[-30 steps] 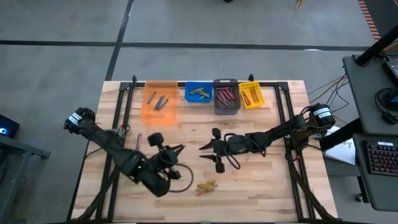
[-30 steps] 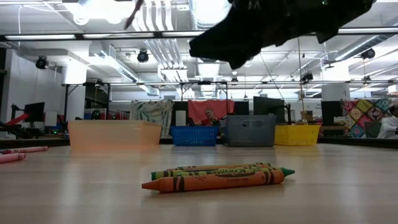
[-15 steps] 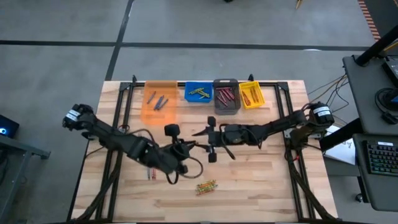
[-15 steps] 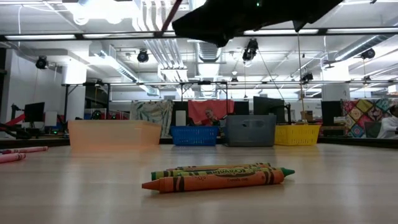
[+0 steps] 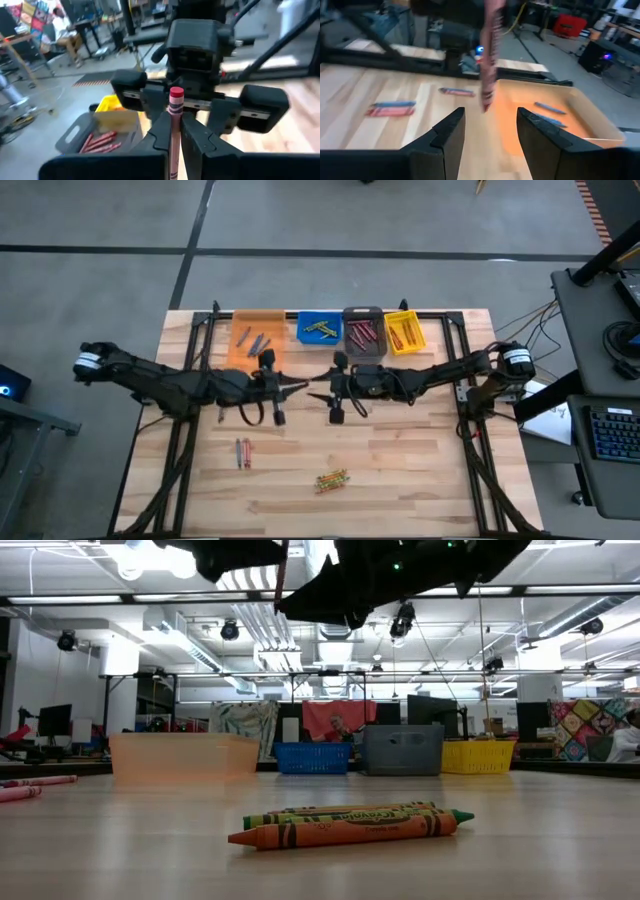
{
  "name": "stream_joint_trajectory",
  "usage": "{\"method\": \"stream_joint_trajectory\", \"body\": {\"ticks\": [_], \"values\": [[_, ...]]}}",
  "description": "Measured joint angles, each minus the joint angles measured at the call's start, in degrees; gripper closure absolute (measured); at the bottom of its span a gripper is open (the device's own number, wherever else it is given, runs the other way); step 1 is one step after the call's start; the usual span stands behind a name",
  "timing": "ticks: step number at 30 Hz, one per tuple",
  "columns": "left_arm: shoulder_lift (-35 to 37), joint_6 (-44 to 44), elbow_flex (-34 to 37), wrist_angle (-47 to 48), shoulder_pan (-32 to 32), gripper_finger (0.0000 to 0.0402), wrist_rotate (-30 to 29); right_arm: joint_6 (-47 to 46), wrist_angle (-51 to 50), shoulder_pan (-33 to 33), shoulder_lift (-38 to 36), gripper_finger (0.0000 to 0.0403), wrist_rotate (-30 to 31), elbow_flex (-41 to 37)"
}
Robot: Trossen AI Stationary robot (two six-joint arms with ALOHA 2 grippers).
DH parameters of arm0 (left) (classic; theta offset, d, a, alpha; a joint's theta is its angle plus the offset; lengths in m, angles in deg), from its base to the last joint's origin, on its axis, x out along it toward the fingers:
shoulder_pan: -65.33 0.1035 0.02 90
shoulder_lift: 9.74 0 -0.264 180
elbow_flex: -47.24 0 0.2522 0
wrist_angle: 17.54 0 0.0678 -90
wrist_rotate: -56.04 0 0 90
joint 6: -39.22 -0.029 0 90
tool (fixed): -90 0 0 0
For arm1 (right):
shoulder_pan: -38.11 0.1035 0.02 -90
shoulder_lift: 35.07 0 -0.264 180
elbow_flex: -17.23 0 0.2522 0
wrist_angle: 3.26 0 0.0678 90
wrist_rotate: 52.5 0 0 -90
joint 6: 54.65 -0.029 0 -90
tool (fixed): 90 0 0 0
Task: Sort crayons
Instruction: Put the red crayon into the black bin
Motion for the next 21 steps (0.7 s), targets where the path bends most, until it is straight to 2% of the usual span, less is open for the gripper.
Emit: {"method": "stream_joint_trajectory", "body": {"ticks": [3,8,14,21], "values": [[2.2,0.0,3.7,-4.6,3.8,0.0401,4.7,-0.3,0.0,-1.5,0.0,0.0234,0.0,0.9],[4.2,-0.4,5.6,-5.5,8.6,0.0401,6.0,-0.4,-0.1,-3.6,0.0,0.0234,-0.5,2.4],[2.8,-0.1,4.7,-7.3,13.4,0.0401,17.1,-0.7,-0.1,-5.9,0.0,0.0234,-5.9,5.2],[-0.7,-2.5,1.5,-7.3,14.0,0.0401,18.2,0.3,-0.2,-6.6,0.0,0.0253,-6.0,5.9]]}}
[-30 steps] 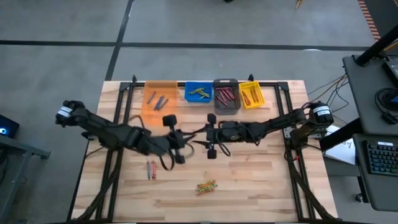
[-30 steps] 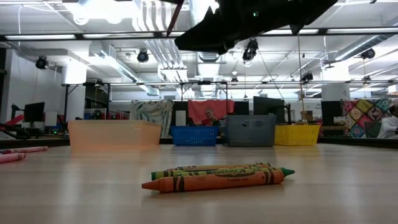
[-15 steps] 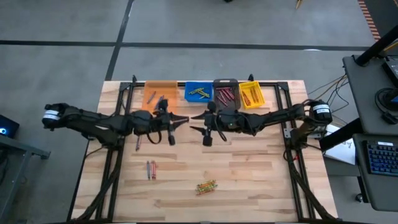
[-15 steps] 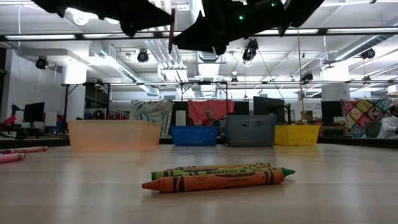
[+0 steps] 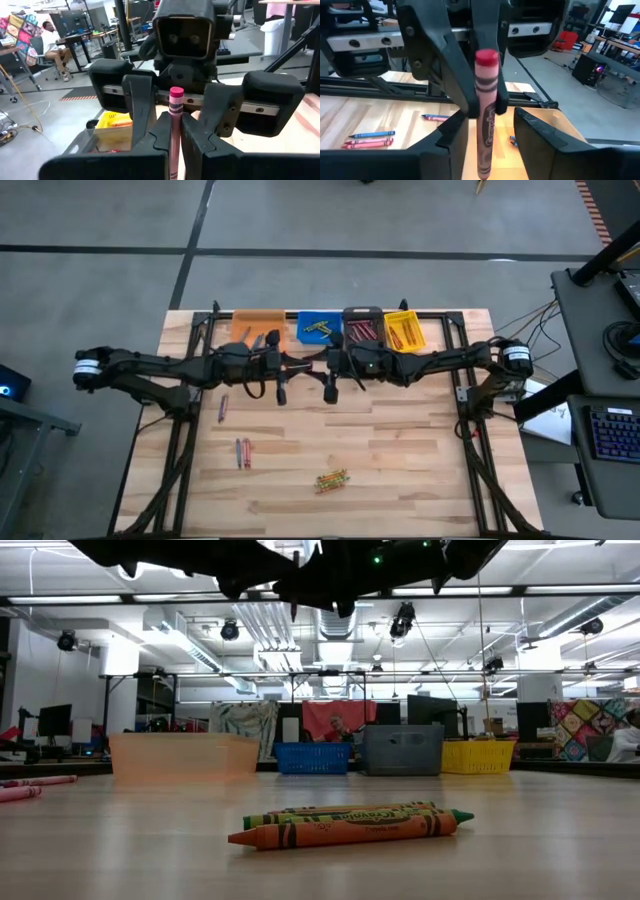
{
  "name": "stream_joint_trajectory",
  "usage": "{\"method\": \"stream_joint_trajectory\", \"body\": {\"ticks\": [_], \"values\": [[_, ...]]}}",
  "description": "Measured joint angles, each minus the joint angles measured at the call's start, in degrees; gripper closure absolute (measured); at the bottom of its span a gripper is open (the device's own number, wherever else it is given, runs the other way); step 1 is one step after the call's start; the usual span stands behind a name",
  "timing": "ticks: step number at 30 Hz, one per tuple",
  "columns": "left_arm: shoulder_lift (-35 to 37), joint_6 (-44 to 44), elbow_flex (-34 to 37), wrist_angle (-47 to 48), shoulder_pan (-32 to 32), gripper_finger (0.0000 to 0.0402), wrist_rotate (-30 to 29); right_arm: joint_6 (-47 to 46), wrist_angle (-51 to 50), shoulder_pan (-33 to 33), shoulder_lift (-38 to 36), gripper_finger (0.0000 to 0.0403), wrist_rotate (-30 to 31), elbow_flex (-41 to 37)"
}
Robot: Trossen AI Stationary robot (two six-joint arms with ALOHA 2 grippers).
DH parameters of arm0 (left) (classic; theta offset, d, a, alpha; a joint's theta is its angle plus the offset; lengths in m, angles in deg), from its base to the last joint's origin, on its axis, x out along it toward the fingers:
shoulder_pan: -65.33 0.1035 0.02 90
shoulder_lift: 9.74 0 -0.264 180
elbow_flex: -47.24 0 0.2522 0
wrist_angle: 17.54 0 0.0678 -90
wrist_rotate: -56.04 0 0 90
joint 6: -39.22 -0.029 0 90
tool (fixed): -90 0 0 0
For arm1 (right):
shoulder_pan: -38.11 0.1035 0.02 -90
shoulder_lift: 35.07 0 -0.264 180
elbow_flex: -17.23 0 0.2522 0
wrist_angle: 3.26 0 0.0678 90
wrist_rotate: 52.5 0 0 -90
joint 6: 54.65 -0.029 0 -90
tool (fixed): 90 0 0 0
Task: Sort crayons
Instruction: Put the red crayon into the black bin
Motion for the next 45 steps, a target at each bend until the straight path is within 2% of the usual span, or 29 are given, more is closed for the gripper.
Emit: {"method": "stream_joint_trajectory", "body": {"ticks": [7,10,11,15,20,25,28,30,33,38,45], "values": [[0.1,-0.5,-0.8,0.5,0.1,0.0399,0.0,0.0,0.0,0.0,0.0,0.0332,0.0,-0.1],[0.4,0.2,-0.8,0.7,0.3,0.0388,0.0,0.1,-0.6,-0.1,0.0,0.0380,0.0,0.1],[0.4,0.6,-0.8,0.8,0.3,0.0383,0.1,0.0,-0.7,-0.1,0.0,0.0384,0.0,0.2],[0.4,1.1,-0.7,2.2,0.5,0.0351,0.1,-1.1,-2.2,-0.6,0.0,0.0387,0.0,0.5],[1.0,1.0,-0.7,3.2,1.2,0.0301,0.0,-3.0,-10.0,-1.6,0.0,0.0388,0.7,3.3],[3.4,0.8,-0.7,6.1,2.8,0.0261,-1.4,-4.8,-25.4,-3.4,0.0,0.0388,9.0,8.6],[5.0,0.8,-0.7,9.2,4.0,0.0249,-3.0,-8.7,-36.2,-6.3,0.0,0.0389,16.2,12.0],[5.9,0.8,-0.7,10.5,4.6,0.0245,-3.3,-12.5,-43.1,-9.1,0.0,0.0389,18.9,13.6],[6.6,0.8,-0.7,11.4,5.0,0.0243,-3.3,-19.4,-50.3,-14.6,0.1,0.0389,19.2,14.1],[6.7,0.5,-0.7,11.9,5.2,0.0243,-3.3,-28.0,-54.1,-23.1,0.4,0.0389,18.8,11.4],[6.6,-0.5,-0.7,12.9,5.3,0.0243,-5.4,-30.4,-53.0,-27.8,5.3,0.0389,11.5,9.2]]}}
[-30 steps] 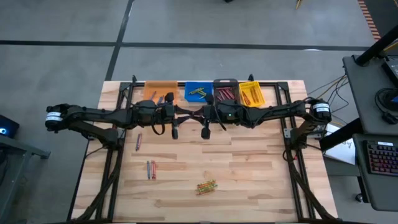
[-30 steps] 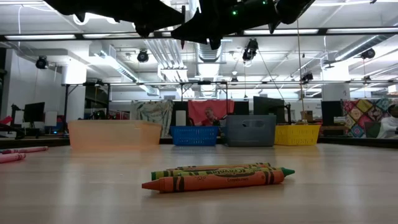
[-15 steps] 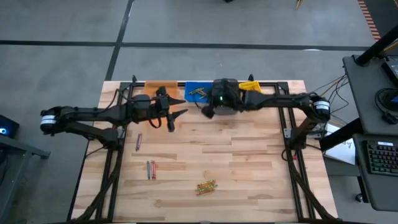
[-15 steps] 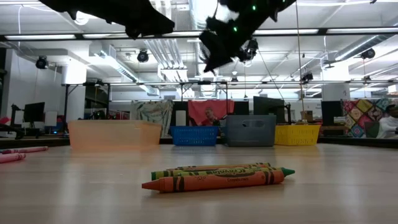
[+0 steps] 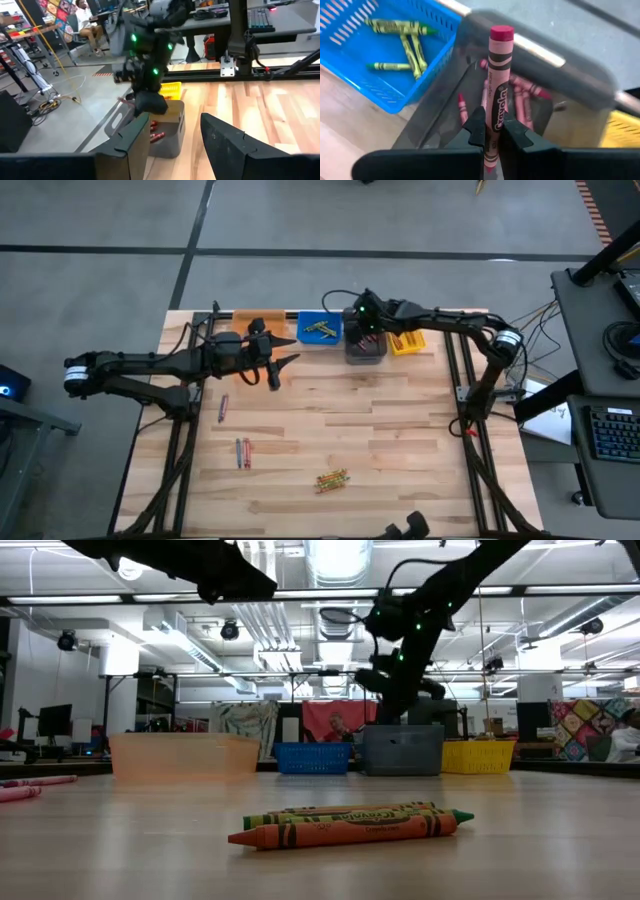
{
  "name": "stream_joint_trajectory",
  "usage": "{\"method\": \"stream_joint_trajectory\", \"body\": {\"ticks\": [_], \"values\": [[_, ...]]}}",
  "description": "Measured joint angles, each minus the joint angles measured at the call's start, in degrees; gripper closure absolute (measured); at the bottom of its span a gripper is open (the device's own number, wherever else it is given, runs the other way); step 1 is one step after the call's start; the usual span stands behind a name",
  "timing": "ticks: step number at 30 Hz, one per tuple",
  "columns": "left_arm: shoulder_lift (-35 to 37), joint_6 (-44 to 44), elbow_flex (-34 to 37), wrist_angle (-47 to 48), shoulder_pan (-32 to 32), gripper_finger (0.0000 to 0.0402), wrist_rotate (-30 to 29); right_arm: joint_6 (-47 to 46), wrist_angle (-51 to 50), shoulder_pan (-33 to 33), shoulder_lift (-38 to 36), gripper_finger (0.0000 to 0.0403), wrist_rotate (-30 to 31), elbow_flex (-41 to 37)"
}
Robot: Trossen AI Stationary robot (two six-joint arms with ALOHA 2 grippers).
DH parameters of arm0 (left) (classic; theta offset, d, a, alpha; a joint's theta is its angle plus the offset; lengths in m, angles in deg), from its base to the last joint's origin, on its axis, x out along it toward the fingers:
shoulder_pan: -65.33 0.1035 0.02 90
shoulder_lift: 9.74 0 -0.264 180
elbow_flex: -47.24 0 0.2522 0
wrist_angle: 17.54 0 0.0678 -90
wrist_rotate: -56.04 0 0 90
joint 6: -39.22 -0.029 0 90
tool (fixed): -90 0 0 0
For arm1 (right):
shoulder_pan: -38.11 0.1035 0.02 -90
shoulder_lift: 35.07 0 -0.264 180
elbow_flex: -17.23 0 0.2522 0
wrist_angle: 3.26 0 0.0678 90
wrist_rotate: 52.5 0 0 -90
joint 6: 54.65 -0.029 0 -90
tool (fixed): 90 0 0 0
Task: Sort crayons
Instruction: Put the red crayon into the black bin
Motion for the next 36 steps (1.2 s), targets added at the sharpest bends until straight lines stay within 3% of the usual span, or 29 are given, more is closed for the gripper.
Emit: {"method": "stream_joint_trajectory", "body": {"ticks": [5,12,17,21,26,29,33,36], "values": [[0.0,-0.5,0.0,0.6,0.2,0.0243,-0.2,-1.8,0.2,0.1,3.1,0.0380,0.1,1.0],[0.0,0.0,0.0,1.9,0.7,0.0243,-0.4,-1.9,0.2,0.0,4.0,0.0318,0.7,1.7],[0.0,4.1,-0.1,7.0,0.7,0.0243,-6.5,-1.9,-0.5,0.0,3.6,0.0284,0.6,2.3],[-0.1,13.0,-3.0,22.2,0.7,0.0243,-11.3,-1.7,-0.5,0.9,2.4,0.0270,0.5,2.9],[-2.4,30.0,-9.8,53.9,0.5,0.0243,-11.4,-0.8,-0.2,2.7,0.3,0.0264,0.6,3.3],[-4.3,36.7,-12.3,68.0,0.5,0.0243,-11.8,0.6,0.3,3.8,-0.6,0.0264,0.6,3.4],[-7.3,39.4,-15.3,77.1,0.5,0.0243,-11.3,1.3,1.3,4.6,-1.2,0.0265,0.6,3.4],[-9.4,40.1,-15.7,77.8,0.4,0.0243,-6.9,1.3,1.3,4.9,-1.3,0.0268,0.6,3.4]]}}
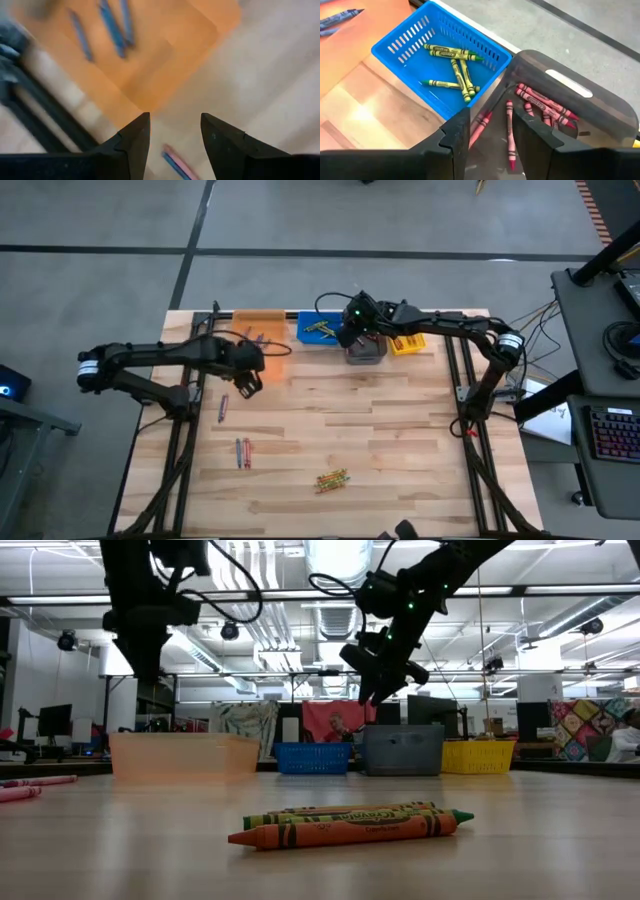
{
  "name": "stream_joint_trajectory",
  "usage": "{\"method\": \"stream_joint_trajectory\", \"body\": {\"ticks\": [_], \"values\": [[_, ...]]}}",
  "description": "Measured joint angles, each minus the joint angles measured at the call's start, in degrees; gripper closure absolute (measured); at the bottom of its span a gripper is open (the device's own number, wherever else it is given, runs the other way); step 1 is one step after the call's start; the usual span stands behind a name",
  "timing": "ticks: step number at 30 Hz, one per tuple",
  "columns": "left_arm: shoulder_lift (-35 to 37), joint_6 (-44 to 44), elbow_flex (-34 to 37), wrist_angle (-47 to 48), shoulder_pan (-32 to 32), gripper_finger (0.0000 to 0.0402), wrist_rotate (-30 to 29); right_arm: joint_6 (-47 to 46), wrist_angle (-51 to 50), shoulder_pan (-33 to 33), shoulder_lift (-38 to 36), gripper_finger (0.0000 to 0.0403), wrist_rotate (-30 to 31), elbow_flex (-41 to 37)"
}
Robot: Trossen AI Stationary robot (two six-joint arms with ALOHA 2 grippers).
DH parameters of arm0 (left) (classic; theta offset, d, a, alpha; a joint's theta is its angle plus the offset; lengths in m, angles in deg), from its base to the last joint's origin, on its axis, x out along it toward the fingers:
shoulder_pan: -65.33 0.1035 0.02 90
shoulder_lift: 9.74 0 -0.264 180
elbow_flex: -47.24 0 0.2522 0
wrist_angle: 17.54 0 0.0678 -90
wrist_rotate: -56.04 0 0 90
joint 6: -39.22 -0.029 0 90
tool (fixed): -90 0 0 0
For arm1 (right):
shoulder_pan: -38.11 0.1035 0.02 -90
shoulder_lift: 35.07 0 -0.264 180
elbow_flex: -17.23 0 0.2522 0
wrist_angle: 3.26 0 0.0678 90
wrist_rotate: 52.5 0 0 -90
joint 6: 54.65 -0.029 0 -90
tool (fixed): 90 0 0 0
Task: Sort crayons
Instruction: Put the red crayon into the black bin
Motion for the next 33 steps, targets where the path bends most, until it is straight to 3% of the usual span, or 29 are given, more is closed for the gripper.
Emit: {"method": "stream_joint_trajectory", "body": {"ticks": [4,9,19,27,33], "values": [[-2.6,0.4,2.5,0.3,-1.5,0.0243,8.9,0.4,0.0,0.3,0.0,0.0272,0.0,0.0],[-4.5,6.0,7.4,0.3,-5.0,0.0243,13.0,2.1,0.0,0.8,0.0,0.0275,0.0,0.0],[-4.0,21.1,16.1,-1.2,-10.4,0.0243,13.3,3.7,-0.1,1.0,0.0,0.0277,-0.1,0.0],[-4.3,24.8,22.4,-11.1,-10.5,0.0243,13.1,4.4,-0.1,1.1,0.0,0.0272,-0.3,0.0],[-4.4,27.9,24.9,-12.9,-10.5,0.0243,10.2,4.3,-0.1,1.1,0.0,0.0273,-0.5,-0.1]]}}
